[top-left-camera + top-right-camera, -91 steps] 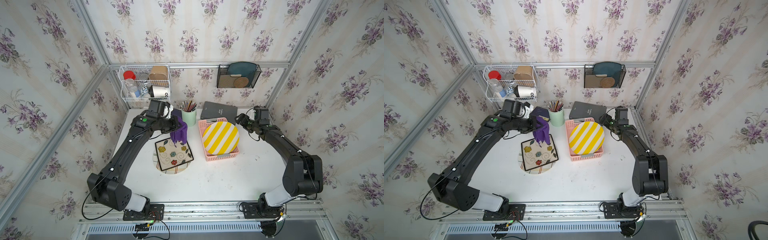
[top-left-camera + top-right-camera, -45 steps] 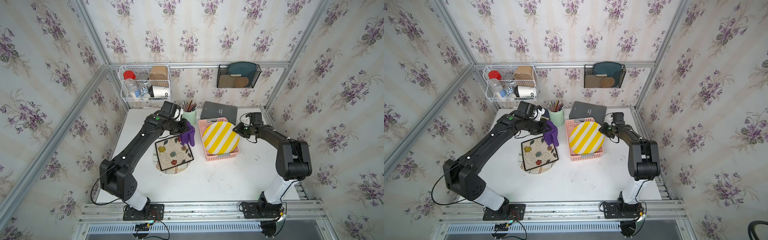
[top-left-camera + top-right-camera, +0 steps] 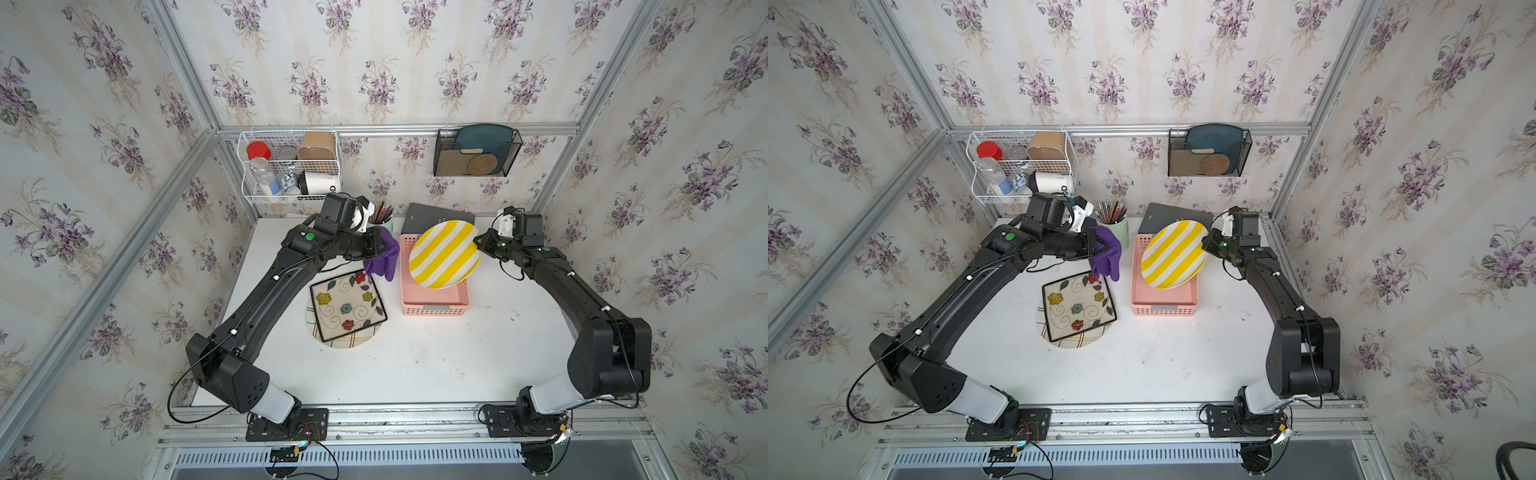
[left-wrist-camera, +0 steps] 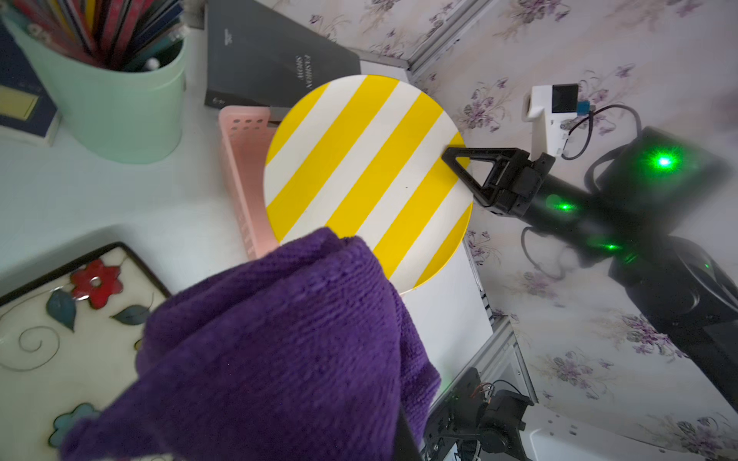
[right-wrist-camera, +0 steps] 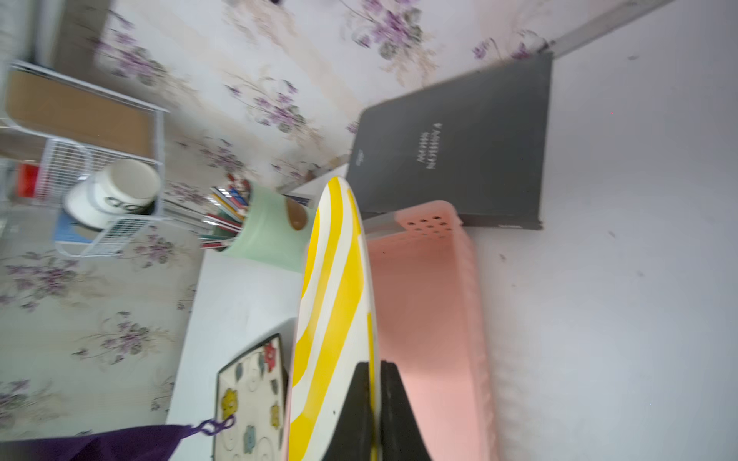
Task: Wipe the wet plate dry
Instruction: Pick up the plate from the bin, then wipe the plate with towel.
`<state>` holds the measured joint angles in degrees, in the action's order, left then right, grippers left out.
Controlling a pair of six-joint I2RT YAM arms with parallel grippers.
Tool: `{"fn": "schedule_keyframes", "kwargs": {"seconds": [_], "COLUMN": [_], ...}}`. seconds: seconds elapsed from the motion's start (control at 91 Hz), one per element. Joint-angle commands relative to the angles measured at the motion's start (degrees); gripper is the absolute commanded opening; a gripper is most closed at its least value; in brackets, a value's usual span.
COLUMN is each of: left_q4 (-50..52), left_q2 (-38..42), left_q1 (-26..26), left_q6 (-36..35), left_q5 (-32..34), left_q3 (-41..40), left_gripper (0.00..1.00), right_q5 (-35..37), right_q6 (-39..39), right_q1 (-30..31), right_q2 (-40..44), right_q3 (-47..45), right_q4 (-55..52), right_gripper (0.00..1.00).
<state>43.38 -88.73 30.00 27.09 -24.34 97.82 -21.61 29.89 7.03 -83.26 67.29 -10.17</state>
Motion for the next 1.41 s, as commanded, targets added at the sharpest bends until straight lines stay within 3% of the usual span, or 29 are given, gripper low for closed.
{"fn": "schedule_keyframes", "kwargs": {"seconds": [0.0,0.132,0.275,0.462,0.527,0.626,0.681,0.78,0.835,0.901,1.022,1.121,1.187,1.286,1.396], "left_q4": [1.45,1.93,6.25,0.46,-0.18,2.75,2.77,-3.28,-8.11,-9.19,-7.74,-10.80,-15.55,-15.73,-9.37], "left_q2": [-2.09,-6.51,-12.44,-14.99,-14.02,-10.84,-8.53,-5.88,-7.02,-9.75,-11.14,-6.83,-5.45,-8.49,-11.19], "left_q1": [1.36,2.16,5.91,12.00,11.44,7.49,4.22,1.56,3.33,7.24,8.94,3.68,1.35,4.40,5.77], "left_q6": [-1.82,-1.54,-2.36,-0.11,1.32,1.48,2.30,5.27,7.16,6.94,6.48,11.41,15.00,13.67,10.19], "left_q5": [6.59,7.59,4.90,-3.51,-2.10,6.53,8.25,1.95,-4.72,-8.07,-5.79,-1.35,-3.32,-7.67,-6.36], "left_q3": [2.36,1.75,4.71,6.92,5.70,3.03,0.80,-1.96,-1.18,3.51,9.39,4.39,0.93,4.57,10.17], "left_gripper": [0.00,0.00,0.00,0.00,0.00,0.00,0.00,0.00,0.00,0.00,0.00,0.00,0.00,0.00,0.00], "right_q5": [-1.05,0.59,-0.33,-0.77,-0.64,1.15,0.67,-0.96,-0.18,-0.50,-0.58,0.12,-0.05,-0.22,-1.75], "right_q6": [8.43,17.97,30.09,34.59,35.97,35.64,34.99,33.67,33.09,33.72,35.84,36.02,35.11,33.79,32.40], "right_q1": [3.65,8.12,8.83,13.05,13.33,11.28,10.60,12.66,16.09,18.99,18.75,16.32,15.83,18.60,21.61], "right_q2": [3.56,6.68,7.22,4.77,5.04,6.87,7.07,5.98,5.14,3.50,3.42,5.49,6.06,5.13,3.57], "right_q3": [-1.24,-2.08,-1.02,3.41,3.76,3.52,3.91,4.91,5.19,5.84,5.90,4.53,4.33,4.96,6.61], "right_q4": [8.50,17.14,27.87,30.75,31.89,31.83,30.92,29.55,29.56,31.29,33.87,33.57,32.45,32.60,32.46], "right_gripper": [0.00,0.00,0.00,0.00,0.00,0.00,0.00,0.00,0.00,0.00,0.00,0.00,0.00,0.00,0.00]}}
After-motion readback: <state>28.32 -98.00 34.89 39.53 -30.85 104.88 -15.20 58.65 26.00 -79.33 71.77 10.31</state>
